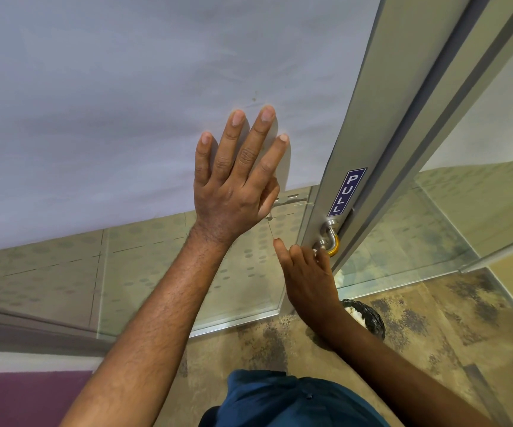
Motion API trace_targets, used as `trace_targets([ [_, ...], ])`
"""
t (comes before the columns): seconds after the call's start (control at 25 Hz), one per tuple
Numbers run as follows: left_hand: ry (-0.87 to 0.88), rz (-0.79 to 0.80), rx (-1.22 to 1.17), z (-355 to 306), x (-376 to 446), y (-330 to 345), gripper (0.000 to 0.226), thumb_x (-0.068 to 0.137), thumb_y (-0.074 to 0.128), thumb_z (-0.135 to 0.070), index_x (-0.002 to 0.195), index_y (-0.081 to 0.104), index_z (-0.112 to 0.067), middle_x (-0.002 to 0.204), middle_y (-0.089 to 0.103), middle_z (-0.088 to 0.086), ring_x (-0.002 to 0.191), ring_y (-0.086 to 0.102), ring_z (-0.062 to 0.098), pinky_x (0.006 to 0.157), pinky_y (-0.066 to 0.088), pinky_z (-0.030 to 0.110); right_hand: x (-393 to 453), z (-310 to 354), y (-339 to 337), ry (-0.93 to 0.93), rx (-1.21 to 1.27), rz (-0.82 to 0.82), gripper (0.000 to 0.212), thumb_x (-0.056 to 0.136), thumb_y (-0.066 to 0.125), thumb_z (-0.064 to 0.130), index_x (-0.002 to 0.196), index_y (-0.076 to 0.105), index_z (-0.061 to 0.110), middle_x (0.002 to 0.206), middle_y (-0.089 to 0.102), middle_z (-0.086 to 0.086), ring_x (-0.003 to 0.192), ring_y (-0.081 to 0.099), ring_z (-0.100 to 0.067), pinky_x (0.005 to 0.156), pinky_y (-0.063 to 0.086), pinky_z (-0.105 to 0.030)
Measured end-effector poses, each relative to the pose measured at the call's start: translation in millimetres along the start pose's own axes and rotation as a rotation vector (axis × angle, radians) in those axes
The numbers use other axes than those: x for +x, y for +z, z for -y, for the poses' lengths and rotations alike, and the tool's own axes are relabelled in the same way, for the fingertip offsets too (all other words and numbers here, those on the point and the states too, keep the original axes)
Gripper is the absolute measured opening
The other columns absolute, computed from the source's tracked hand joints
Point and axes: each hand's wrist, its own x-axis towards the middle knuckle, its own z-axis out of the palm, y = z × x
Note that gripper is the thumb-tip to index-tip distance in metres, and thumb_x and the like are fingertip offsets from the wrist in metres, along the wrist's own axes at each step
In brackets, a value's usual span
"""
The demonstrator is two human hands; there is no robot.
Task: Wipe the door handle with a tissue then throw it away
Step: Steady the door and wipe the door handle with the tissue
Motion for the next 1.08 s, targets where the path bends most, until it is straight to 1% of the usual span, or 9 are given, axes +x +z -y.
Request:
trace_targets([
  [0.2, 0.007, 0.002, 0.0, 0.4, -0.3, -0.7, 0.062, 0.096, 0.065, -0.025, 0.156, 0.05, -0.023, 0.17, 0.031, 0.007, 0.169, 0.001, 0.024, 0.137, -0.002, 0.049, -4.6, -1.4, -0.6, 0.007, -0.023, -0.004, 0.071, 0.083, 0.068, 0.002, 0.15, 0.045, 0.008, 0.113, 0.062, -0.013, 0.098, 0.061, -0.031, 0.098, 0.049, -0.046],
  [0.28, 0.012, 0.001, -0.004, 0.2, 0.1, -1.0, 0.062, 0.096, 0.065, -0.025, 0.157, 0.05, -0.023, 0.173, 0.03, 0.006, 0.169, 0.001, 0.024, 0.137, -0.002, 0.049, -2.6, -5.5, -0.8, 0.003, -0.016, -0.017, 0.053, 0.088, 0.068, 0.007, 0.139, 0.055, 0.009, 0.111, 0.063, -0.011, 0.096, 0.061, -0.029, 0.094, 0.049, -0.044],
  [0.4, 0.023, -0.004, -0.008, 0.2, 0.4, -1.2, 0.062, 0.096, 0.065, -0.025, 0.157, 0.051, -0.024, 0.179, 0.018, 0.002, 0.169, 0.003, 0.025, 0.138, -0.001, 0.049, 1.5, -16.2, -1.1, -0.064, 0.005, -0.102, 0.019, 0.1, 0.061, 0.029, 0.109, 0.064, 0.012, 0.098, 0.064, -0.008, 0.084, 0.06, -0.026, 0.088, 0.049, -0.043],
  [0.48, 0.025, -0.006, -0.014, 0.8, 0.2, -1.0, 0.062, 0.096, 0.065, -0.025, 0.157, 0.051, -0.023, 0.179, 0.013, 0.001, 0.169, 0.004, 0.025, 0.138, -0.001, 0.049, 8.0, -23.1, -2.8, -0.101, 0.044, -0.067, 0.038, 0.105, 0.046, 0.044, 0.101, 0.065, 0.011, 0.091, 0.064, -0.008, 0.078, 0.059, -0.025, 0.09, 0.048, -0.046],
  [0.6, 0.028, -0.004, -0.018, 1.2, 0.4, -1.1, 0.063, 0.096, 0.066, -0.024, 0.157, 0.051, -0.023, 0.179, 0.012, 0.001, 0.169, 0.005, 0.025, 0.138, -0.001, 0.049, 22.7, -25.3, -6.4, -0.037, 0.057, 0.134, 0.066, 0.104, 0.016, 0.062, 0.093, 0.063, 0.016, 0.081, 0.065, -0.004, 0.074, 0.06, -0.025, 0.096, 0.042, -0.048],
  [0.68, 0.028, -0.005, -0.021, 0.9, 1.0, -1.2, 0.063, 0.096, 0.065, -0.024, 0.157, 0.051, -0.023, 0.179, 0.013, 0.0, 0.169, 0.005, 0.026, 0.138, -0.001, 0.049, 24.1, -24.7, -2.8, -0.017, 0.082, 0.107, 0.07, 0.104, 0.01, 0.063, 0.087, 0.061, 0.019, 0.077, 0.063, -0.001, 0.071, 0.058, -0.022, 0.097, 0.039, -0.047],
  [0.8, 0.03, 0.0, -0.024, 1.2, 1.3, -0.8, 0.063, 0.096, 0.065, -0.024, 0.158, 0.051, -0.024, 0.179, 0.012, 0.001, 0.169, 0.005, 0.026, 0.138, -0.001, 0.049, 6.9, -35.2, 7.3, -0.058, 0.115, -0.1, 0.047, 0.107, 0.027, 0.051, 0.094, 0.059, 0.019, 0.087, 0.059, -0.001, 0.08, 0.052, -0.021, 0.092, 0.034, -0.041],
  [0.96, 0.023, -0.004, -0.036, 1.5, 0.3, -1.2, 0.062, 0.097, 0.064, -0.024, 0.158, 0.05, -0.023, 0.179, 0.014, 0.001, 0.169, 0.006, 0.026, 0.138, -0.001, 0.049, -3.1, -55.4, 18.5, -0.194, 0.012, -0.162, 0.011, 0.1, 0.056, 0.03, 0.107, 0.057, 0.02, 0.099, 0.059, -0.002, 0.088, 0.056, -0.024, 0.085, 0.03, -0.037],
  [1.08, 0.023, -0.001, -0.036, 0.6, 0.4, -1.0, 0.062, 0.098, 0.063, -0.025, 0.158, 0.05, -0.023, 0.179, 0.012, 0.0, 0.169, 0.004, 0.025, 0.138, -0.002, 0.049, 3.3, -63.5, 22.7, -0.263, -0.027, -0.196, 0.017, 0.093, 0.069, 0.019, 0.105, 0.056, 0.018, 0.093, 0.059, -0.004, 0.08, 0.055, -0.023, 0.085, 0.032, -0.038],
])
